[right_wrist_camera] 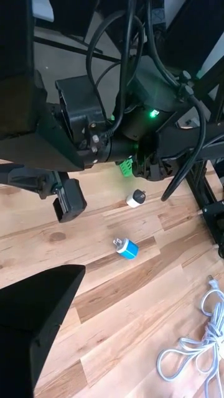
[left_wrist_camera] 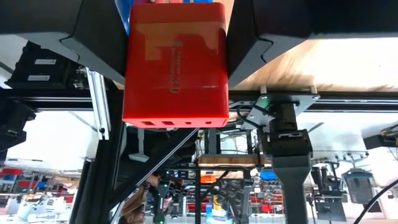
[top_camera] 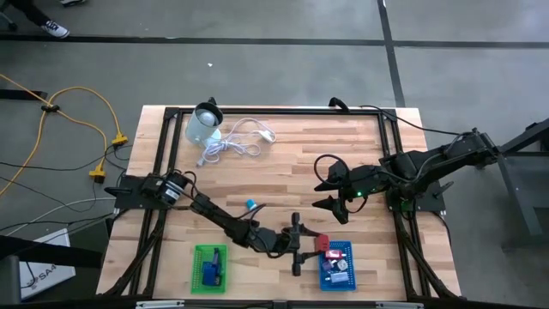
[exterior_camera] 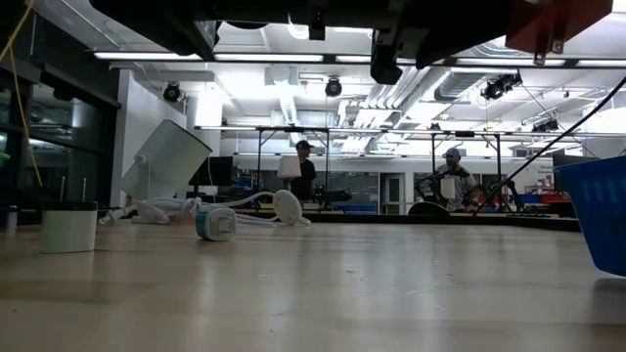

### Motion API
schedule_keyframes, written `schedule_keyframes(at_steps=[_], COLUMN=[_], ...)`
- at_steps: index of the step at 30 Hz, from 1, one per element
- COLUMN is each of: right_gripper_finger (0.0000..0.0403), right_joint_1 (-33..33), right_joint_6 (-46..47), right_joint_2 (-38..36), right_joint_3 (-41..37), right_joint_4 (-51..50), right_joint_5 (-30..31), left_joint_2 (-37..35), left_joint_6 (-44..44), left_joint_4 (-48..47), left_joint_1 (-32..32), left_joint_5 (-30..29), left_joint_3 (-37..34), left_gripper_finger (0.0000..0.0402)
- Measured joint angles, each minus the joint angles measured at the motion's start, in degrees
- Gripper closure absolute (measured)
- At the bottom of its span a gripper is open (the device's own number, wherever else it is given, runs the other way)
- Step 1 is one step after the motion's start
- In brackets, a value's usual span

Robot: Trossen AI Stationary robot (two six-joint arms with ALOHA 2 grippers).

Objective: Pick & Place Office items
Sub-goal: Put the red charger adapter into the blue bin

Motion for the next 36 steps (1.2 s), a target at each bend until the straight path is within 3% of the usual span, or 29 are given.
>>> schedule_keyframes(at_steps=[21,28,36], right_gripper_finger=[0.0158,0.0158,0.0158], right_joint_1=[-0.01,1.15,5.2], right_joint_6=[0.26,-2.8,-1.51], right_joint_2=[0.01,0.28,0.28], right_joint_3=[0.02,0.02,0.02], right_joint_4=[1.4,-5.4,-14.54], right_joint_5=[1.37,-2.92,-2.78], left_joint_2=[0.0,-0.47,-0.66], left_joint_6=[2.18,1.9,1.66], left_joint_4=[0.66,0.94,0.81], left_joint_1=[-1.68,-2.25,-2.23], left_joint_5=[-0.02,-0.04,-0.07], left_joint_3=[-0.02,-0.04,-0.04], left_gripper_finger=[0.019,0.019,0.019])
